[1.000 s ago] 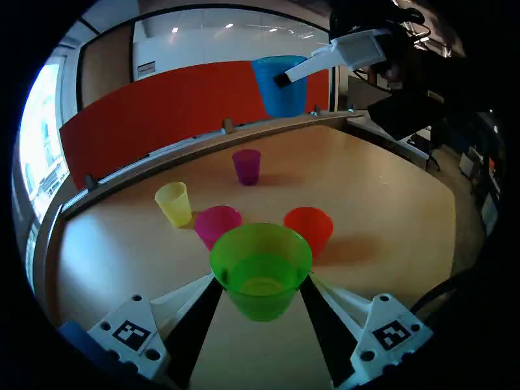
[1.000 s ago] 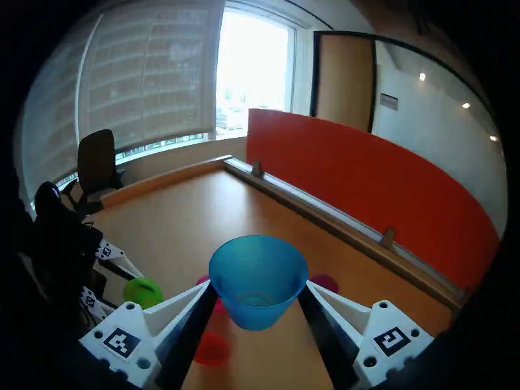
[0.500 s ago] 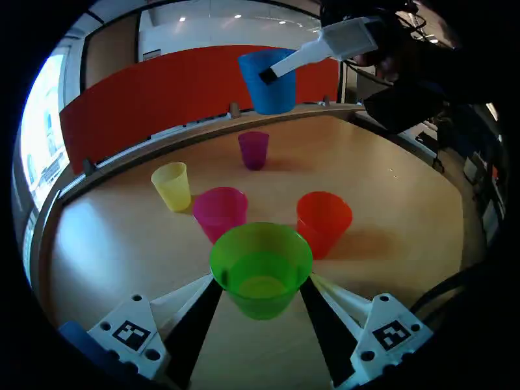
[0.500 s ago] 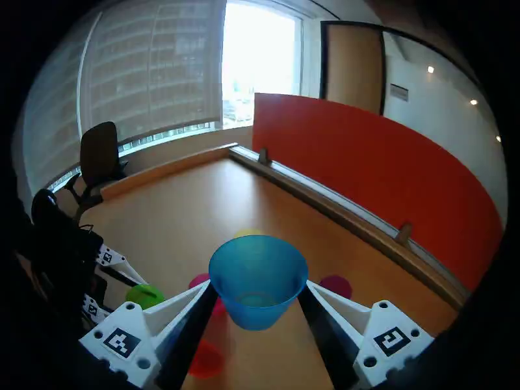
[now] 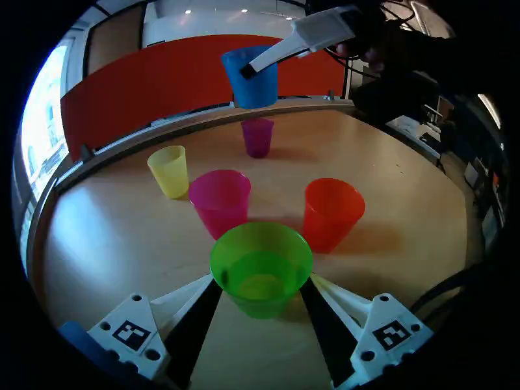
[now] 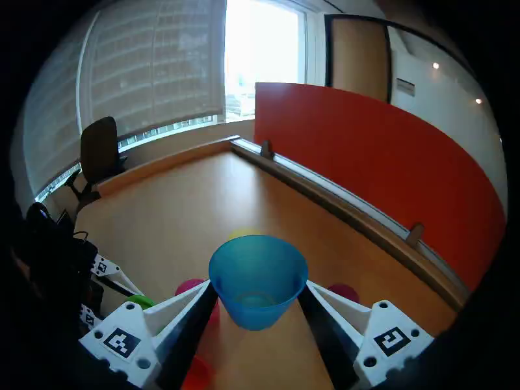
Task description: Pour water
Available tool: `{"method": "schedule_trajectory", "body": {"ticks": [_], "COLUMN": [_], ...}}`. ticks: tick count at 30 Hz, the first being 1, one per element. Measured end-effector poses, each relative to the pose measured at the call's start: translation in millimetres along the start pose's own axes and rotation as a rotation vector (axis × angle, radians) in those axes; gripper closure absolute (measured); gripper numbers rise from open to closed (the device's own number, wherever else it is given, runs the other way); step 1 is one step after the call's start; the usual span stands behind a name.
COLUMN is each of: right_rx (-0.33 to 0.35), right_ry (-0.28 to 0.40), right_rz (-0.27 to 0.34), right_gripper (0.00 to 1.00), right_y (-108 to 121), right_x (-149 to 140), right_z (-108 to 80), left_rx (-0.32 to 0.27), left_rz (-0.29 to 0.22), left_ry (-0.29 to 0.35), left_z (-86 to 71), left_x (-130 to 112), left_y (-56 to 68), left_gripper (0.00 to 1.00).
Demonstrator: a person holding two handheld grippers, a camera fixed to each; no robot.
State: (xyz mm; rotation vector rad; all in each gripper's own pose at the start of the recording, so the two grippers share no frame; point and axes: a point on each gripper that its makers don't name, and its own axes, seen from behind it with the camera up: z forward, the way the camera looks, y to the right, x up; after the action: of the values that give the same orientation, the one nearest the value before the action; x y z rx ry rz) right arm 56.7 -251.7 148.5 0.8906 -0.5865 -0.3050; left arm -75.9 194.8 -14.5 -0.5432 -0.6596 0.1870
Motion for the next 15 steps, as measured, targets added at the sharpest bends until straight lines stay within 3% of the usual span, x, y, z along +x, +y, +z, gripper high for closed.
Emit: {"method": "schedule_trajectory", "body": {"ticks": [15], "right_rx": [-0.001], "right_ry": [-0.033], "right_rz": [0.001], "right_gripper": [0.12], "right_y": [15], "right_x": [-5], "right_z": [31.0], "left_rx": [0.009], "left_rz": [-0.021], "left_ry": [-0.001], "left_z": [4.3], "left_x": [-13], "left_y": [-3.3], "left_gripper": [0.18]}}
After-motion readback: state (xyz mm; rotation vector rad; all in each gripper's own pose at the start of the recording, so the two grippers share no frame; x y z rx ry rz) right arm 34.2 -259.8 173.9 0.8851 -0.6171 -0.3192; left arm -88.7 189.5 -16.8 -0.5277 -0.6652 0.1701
